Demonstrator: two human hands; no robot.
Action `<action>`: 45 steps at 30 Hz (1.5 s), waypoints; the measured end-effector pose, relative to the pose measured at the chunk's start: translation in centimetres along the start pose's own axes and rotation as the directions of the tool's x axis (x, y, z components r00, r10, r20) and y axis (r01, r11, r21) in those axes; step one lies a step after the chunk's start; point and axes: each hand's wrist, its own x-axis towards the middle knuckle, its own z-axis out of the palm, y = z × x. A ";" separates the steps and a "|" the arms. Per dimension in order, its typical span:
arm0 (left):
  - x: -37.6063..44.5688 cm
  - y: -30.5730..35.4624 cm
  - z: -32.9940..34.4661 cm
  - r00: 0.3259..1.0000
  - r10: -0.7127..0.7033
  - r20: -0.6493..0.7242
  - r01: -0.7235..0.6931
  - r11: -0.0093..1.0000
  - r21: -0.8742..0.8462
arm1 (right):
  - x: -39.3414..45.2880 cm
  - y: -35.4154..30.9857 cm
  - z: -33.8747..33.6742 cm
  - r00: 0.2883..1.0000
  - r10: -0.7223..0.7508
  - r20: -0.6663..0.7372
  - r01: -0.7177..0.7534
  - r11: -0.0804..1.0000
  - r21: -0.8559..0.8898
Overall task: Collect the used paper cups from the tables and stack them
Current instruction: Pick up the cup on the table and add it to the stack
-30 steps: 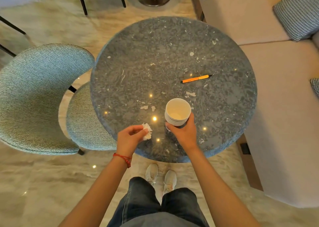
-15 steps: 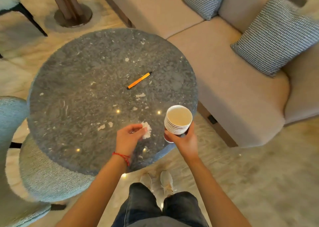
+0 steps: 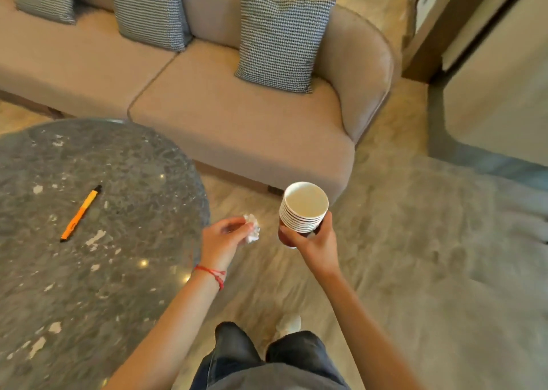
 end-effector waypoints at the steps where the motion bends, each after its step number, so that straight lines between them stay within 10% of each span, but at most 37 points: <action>1: 0.2 0.1 1.8 0.999 0.001 0.036 -0.002 1.000 0.020 | 0.4 0.1 -1.5 0.999 0.002 -0.032 -0.001 1.000 0.011; 12: -0.2 0.2 21.5 0.872 -0.043 0.488 -0.072 0.974 0.214 | 1.3 0.9 -17.5 0.874 0.094 -0.477 -0.041 0.992 0.120; 24: -2.8 -0.9 39.5 0.429 -0.253 0.867 -0.232 0.897 0.376 | -1.6 0.9 -27.0 0.441 0.152 -0.884 -0.015 0.987 0.162; 45: -27.5 -12.8 45.3 -0.217 -0.547 0.808 -0.443 0.793 0.418 | -25.0 6.6 -32.6 -0.269 0.321 -0.908 0.027 0.945 0.326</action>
